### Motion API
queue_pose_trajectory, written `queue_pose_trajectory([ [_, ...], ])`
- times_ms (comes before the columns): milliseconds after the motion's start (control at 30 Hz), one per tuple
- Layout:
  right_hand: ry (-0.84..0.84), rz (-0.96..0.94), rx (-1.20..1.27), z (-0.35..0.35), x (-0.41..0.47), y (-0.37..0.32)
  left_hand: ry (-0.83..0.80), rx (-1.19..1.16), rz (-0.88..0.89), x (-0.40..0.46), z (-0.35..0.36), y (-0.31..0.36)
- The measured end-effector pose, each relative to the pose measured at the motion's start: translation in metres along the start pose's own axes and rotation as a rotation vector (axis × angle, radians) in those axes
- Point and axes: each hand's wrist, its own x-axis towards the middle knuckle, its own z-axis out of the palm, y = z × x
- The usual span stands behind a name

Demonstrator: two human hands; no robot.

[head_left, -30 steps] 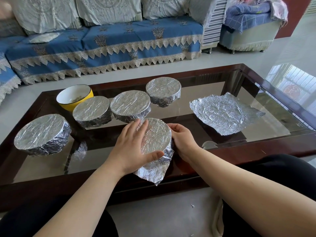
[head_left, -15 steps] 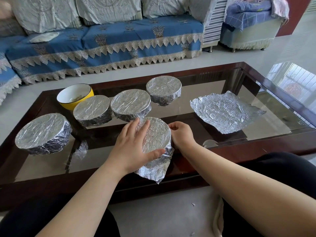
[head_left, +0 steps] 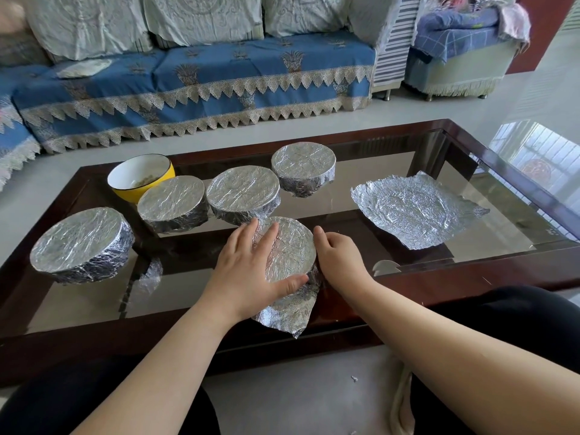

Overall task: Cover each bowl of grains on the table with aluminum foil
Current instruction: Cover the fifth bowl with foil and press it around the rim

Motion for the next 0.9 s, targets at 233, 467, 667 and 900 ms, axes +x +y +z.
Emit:
queue_pose_trajectory([
  [233, -0.044, 0.090, 0.098, -0.001, 0.003, -0.002, 0.009, -0.007, -0.002, 0.001, 0.000, 0.000],
  [467, -0.155, 0.198, 0.422, 0.002, 0.003, 0.006, 0.005, -0.018, 0.000, 0.000, -0.001, -0.001],
  [667, -0.219, 0.191, 0.518, 0.001, 0.003, 0.007, -0.001, -0.024, -0.004, 0.000, 0.000, -0.002],
  [900, -0.287, 0.177, 0.547, -0.005, 0.003, 0.002, 0.030, -0.004, -0.001, 0.000, 0.002, -0.002],
])
